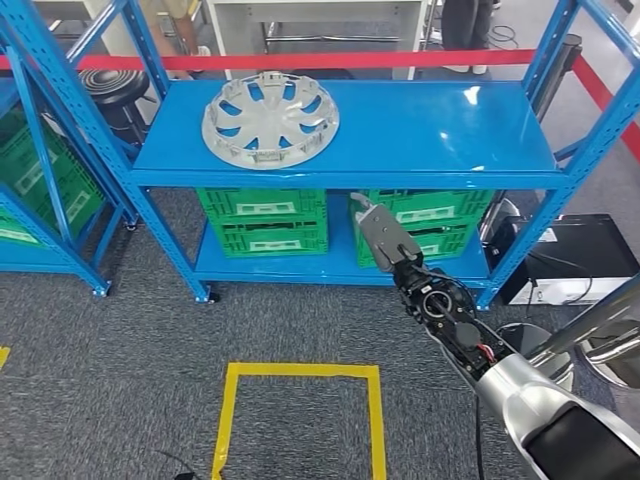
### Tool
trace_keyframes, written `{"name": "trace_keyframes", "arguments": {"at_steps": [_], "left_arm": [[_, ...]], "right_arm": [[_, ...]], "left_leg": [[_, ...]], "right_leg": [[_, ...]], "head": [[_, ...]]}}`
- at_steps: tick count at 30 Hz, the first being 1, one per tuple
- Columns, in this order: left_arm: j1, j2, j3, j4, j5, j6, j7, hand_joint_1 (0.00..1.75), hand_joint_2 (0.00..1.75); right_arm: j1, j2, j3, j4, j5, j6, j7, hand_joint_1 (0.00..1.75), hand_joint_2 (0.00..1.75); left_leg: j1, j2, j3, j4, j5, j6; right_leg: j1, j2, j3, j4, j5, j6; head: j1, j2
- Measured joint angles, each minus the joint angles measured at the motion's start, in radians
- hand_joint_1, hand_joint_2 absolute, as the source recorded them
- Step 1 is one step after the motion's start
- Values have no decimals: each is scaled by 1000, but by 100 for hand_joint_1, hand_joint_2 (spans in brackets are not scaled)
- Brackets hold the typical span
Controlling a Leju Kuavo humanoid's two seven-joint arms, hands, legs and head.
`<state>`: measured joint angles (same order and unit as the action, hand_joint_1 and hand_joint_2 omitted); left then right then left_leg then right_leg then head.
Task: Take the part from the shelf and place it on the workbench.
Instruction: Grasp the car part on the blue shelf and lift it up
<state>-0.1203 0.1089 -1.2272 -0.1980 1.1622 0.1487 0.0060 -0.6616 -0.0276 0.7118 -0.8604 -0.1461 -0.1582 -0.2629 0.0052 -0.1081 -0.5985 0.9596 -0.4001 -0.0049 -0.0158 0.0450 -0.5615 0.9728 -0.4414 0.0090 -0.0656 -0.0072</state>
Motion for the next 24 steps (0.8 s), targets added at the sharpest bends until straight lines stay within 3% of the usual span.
{"name": "trace_keyframes", "arguments": {"at_steps": [2, 4, 6, 7, 8, 11, 13, 15, 19, 21, 24], "left_arm": [[3, -1, 0, 0, -2, -1, 12, 0, 0], [3, -2, 0, 0, -4, -2, 19, 0, 0], [2, -2, 0, 0, -7, -3, 21, 0, 0], [1, -2, 0, 0, -9, -3, 22, 0, 0], [2, -1, 0, 0, -10, -2, 20, 0, 0], [1, 7, 0, 0, -13, 1, 8, 0, 0], [-2, 10, 0, 0, -13, 4, -1, 0, 0], [-3, 12, 0, 0, -14, 4, -6, 0, 0], [-3, 14, 0, 0, -16, -5, -7, 0, 0], [-4, 16, 0, 0, -20, -16, -9, 0, 0], [-4, 19, 0, 0, -23, -25, -13, 0, 0]], "right_arm": [[-3, 1, 0, 0, 2, -6, 0, 0, 0], [-4, 1, 0, 0, 6, -12, 5, 0, 0], [2, 0, 0, -1, 10, -15, 15, 0, 0], [7, 0, 0, -3, 12, -16, 18, 0, 0], [12, -1, -1, -6, 14, -17, 21, 0, 0], [16, -2, -6, -12, 18, -21, 17, 0, 0], [14, -2, -10, -12, 17, -25, 11, 0, 0], [15, -2, -13, -12, 15, -27, 8, 0, 0], [16, -4, -21, -15, 13, -34, 8, 0, 0], [16, -4, -25, -17, 11, -35, 9, 0, 0], [17, -4, -29, -22, 10, -35, 10, 0, 0]], "left_leg": [[-1, 33, -15, 33, -18, -12], [1, 83, -70, 144, -69, -23], [6, 98, -136, 263, -111, -31], [7, 100, -148, 281, -107, -32], [8, 101, -138, 256, -84, -32], [6, 115, -38, 58, 4, -23], [1, 119, -8, -2, 13, -13], [-2, 115, -6, -4, 9, -5], [-1, 113, -4, -6, 10, -7], [-3, 114, -4, -3, 6, 0], [-8, 115, -4, 3, -1, 12]], "right_leg": [[-3, -17, 9, -9, 3, -10], [-3, -35, 14, -13, 3, -15], [-3, -56, 16, -13, -1, -17], [-3, -66, 18, -13, -4, -17], [-3, -74, 22, -13, -7, -16], [-1, -89, 33, -13, -18, -5], [2, -95, 37, -14, -23, 5], [4, -99, 41, -17, -26, 11], [6, -98, 46, -23, -26, -17], [4, -98, 51, -31, -24, -8], [-1, -98, 55, -36, -24, 16]], "head": [[-1, 0], [-3, 0], [-4, 0], [-4, 0], [-4, 0], [-4, 0], [-3, 0], [-1, 0], [-1, 0], [-1, 0], [-1, 0]]}}
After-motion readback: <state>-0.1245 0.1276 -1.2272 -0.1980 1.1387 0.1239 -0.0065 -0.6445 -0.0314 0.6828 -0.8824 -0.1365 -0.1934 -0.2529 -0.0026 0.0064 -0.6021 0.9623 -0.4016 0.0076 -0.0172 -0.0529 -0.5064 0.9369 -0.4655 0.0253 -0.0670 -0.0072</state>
